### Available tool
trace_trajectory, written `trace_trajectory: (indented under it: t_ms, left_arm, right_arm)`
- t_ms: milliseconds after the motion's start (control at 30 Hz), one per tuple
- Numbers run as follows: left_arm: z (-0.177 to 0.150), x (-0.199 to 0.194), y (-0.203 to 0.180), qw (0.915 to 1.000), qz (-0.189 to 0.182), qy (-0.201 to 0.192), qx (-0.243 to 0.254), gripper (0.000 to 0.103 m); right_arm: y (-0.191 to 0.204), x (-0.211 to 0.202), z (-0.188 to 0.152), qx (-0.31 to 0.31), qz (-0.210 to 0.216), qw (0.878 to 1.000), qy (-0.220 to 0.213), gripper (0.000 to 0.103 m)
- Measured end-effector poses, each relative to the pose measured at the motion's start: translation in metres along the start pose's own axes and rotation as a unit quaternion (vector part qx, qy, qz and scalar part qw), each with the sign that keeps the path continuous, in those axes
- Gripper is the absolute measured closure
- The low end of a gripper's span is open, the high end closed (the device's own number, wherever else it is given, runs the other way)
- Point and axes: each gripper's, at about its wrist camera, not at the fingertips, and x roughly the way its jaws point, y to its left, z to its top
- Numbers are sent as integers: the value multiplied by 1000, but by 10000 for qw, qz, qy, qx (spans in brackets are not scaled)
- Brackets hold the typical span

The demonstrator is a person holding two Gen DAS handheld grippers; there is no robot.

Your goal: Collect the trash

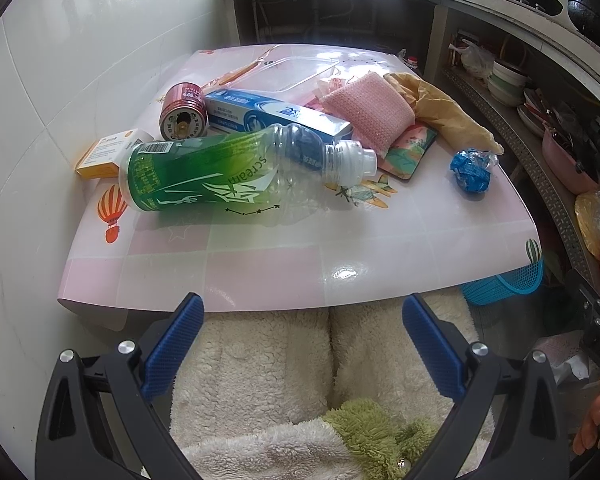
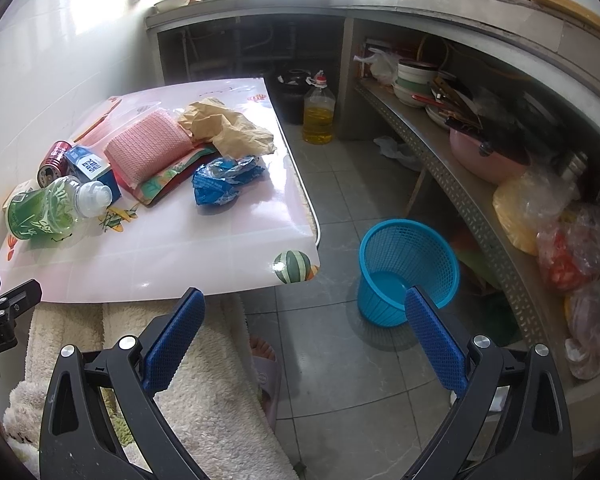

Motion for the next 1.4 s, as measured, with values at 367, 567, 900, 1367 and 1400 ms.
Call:
trace_trajectory:
  t_ms: [367, 567, 900, 1367, 1400]
  left_arm:
    - [0, 1, 2, 10000, -5, 3, 9, 6]
    - [-2, 3, 4, 10000, 24, 11, -14, 6]
    - [-3, 2, 4, 10000, 26, 25, -8, 6]
    - [2, 8, 11, 9999, 16, 74, -104, 6]
    - [5, 10, 14, 9999, -1, 73, -115, 6]
  right_arm:
    - [4, 1, 1, -3, 15, 10000, 10, 8]
    - [8, 2, 1, -10, 54, 10000, 10, 8]
    - [7, 2, 1, -4, 47, 10000, 15, 8]
    - [6, 4, 6, 34, 182, 9998, -13, 8]
    - [7, 4, 8, 22, 196, 9998, -21, 8]
